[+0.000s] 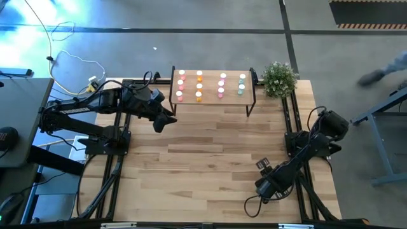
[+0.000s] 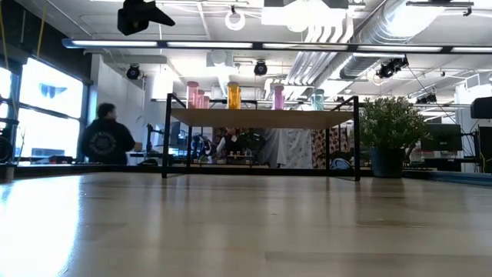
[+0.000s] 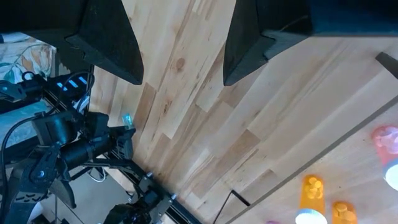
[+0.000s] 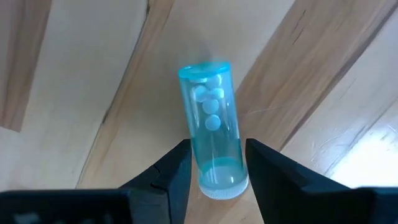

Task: Pick and place medicine bottles onto shelf by color
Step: Put the blue pill bottle on the shelf aligned with the other blue pill bottles

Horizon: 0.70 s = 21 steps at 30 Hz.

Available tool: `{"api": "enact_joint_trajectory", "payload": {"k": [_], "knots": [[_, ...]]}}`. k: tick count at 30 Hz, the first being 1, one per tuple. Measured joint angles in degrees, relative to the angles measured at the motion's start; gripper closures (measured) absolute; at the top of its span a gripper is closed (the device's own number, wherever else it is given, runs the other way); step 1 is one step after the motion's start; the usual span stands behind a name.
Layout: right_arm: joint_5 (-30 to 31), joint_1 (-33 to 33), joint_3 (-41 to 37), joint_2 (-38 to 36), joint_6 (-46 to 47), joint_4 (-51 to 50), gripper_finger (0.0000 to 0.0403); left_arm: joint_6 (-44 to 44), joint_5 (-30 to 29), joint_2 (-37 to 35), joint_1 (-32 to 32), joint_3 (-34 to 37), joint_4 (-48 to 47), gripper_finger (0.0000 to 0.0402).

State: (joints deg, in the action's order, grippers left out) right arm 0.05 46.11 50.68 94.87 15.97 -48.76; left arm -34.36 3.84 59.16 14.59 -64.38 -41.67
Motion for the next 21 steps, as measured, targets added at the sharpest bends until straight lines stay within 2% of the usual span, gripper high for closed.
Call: {"api": "enact_joint_trajectory", "payload": {"k": [9,16,21], "knots": [[-0.9,0.0,0.0,0.0,0.6,0.3,0.0324,0.0,0.0,0.0,0.0,0.0,0.0,0.019],[-1.0,0.0,0.3,0.0,0.7,0.7,0.0324,0.0,0.1,0.0,0.0,0.0,0.0,0.019],[-0.8,-1.1,2.2,0.0,0.6,0.9,0.0324,-1.8,2.3,0.0,0.0,0.0,0.0,0.019]]}}
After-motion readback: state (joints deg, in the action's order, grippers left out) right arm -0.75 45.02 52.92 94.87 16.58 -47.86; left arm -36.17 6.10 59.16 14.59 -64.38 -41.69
